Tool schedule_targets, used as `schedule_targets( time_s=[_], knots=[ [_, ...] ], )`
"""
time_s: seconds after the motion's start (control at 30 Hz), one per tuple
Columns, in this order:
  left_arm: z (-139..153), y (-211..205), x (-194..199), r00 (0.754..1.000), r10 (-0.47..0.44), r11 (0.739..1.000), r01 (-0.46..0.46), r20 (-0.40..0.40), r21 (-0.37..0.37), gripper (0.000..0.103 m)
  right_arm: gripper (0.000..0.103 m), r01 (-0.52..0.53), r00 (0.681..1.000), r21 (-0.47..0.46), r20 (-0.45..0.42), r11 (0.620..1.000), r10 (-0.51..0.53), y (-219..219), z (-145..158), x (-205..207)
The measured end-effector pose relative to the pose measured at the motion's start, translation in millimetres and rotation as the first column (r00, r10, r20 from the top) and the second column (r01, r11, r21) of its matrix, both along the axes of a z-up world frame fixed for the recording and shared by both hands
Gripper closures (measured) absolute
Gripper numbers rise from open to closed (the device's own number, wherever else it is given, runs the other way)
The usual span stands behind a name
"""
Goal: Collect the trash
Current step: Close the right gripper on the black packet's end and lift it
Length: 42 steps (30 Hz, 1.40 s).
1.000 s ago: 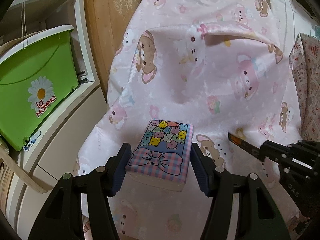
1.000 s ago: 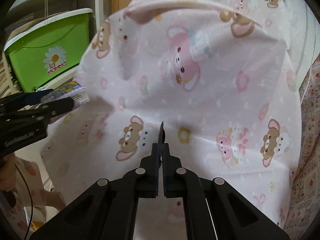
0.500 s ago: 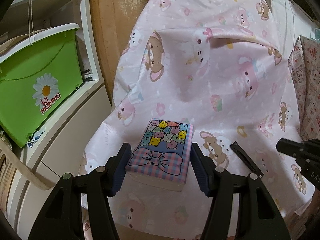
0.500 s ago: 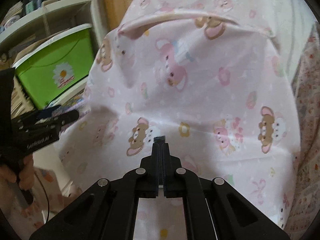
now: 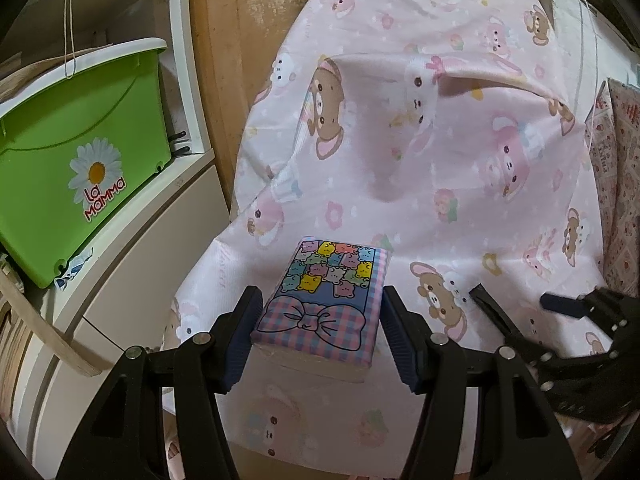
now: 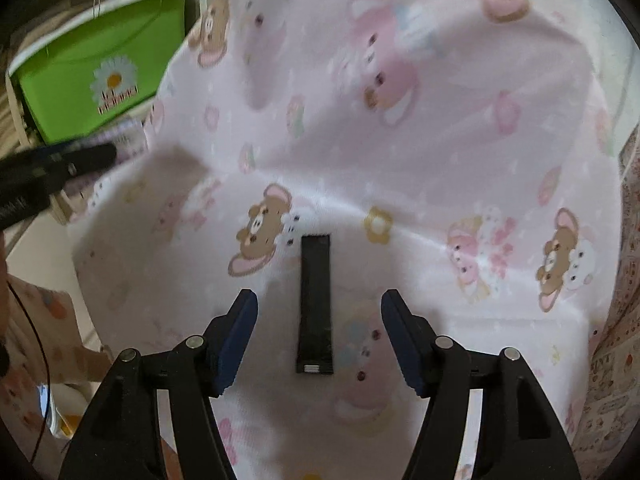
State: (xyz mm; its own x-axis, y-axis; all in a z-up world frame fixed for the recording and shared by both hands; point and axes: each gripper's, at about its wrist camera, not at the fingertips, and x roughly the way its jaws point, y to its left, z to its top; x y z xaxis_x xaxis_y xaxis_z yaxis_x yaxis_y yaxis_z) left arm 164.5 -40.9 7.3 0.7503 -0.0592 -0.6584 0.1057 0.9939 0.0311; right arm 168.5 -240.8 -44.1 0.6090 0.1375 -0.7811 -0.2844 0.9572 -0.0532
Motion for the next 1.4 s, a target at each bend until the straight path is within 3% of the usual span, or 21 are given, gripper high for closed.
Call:
schedule_targets(
  time_s=[0.07, 0.2, 0.37, 0.5, 0.6, 0.63, 0.67, 0.7, 0.87, 1.13, 1.4],
  knots=[
    [0, 1, 1, 1.0, 0.002, 1.0, -0.002, -0.001, -0.002, 0.045, 0.051, 0.01, 1.0, -0.003, -0.01, 1.0, -0.01, 3, -5, 3],
    [1, 2, 0, 1.0, 0.005, 1.0, -0.005, 0.0, -0.003, 0.045, 0.067, 0.035, 0.999, 0.003, -0.038, 0.999, -0.035, 3, -11, 11],
    [0, 1, 0, 1.0, 0.003, 1.0, -0.003, -0.002, -0.001, 0.045, 0.067, 0.019, 0.998, 0.025, -0.057, 1.0, -0.018, 5, -13, 13],
    [0, 2, -2, 1.0, 0.002, 1.0, -0.002, -0.003, 0.004, 0.045, 0.067, 0.009, 0.999, -0.052, -0.036, 0.999, -0.011, 17, -17, 10],
    [0, 2, -2, 1.0, 0.001, 1.0, -0.001, -0.002, 0.004, 0.045, 0.067, 0.021, 0.999, -0.039, -0.038, 0.999, -0.022, 15, -20, 10],
    [-1, 2, -2, 1.0, 0.001, 1.0, -0.001, -0.002, 0.006, 0.045, 0.069, 0.025, 0.999, -0.029, -0.042, 0.999, -0.026, 15, -20, 11],
    [-1, 2, -2, 1.0, 0.001, 1.0, -0.001, -0.001, 0.007, 0.045, 0.081, 0.027, 0.999, -0.018, -0.044, 0.999, -0.028, 13, -21, 11],
    [-1, 2, -2, 1.0, 0.0, 1.0, 0.0, -0.001, 0.007, 0.045, 0.084, 0.026, 0.998, -0.011, -0.048, 1.0, -0.027, 13, -21, 11],
    [0, 2, -4, 1.0, -0.004, 1.0, 0.004, 0.001, 0.007, 0.045, 0.087, 0.037, 0.999, -0.012, -0.027, 0.999, -0.038, 12, -18, 7],
    [5, 1, -14, 1.0, -0.027, 1.0, 0.027, 0.008, -0.001, 0.045, 0.087, 0.074, 0.995, 0.031, 0.057, 0.997, -0.076, 0, 19, -13],
    [19, 2, -42, 0.996, -0.087, 0.992, 0.086, 0.001, -0.092, 0.045, 0.087, 0.099, 0.986, 0.109, 0.124, 0.989, -0.112, -15, 62, -51]
  ],
)
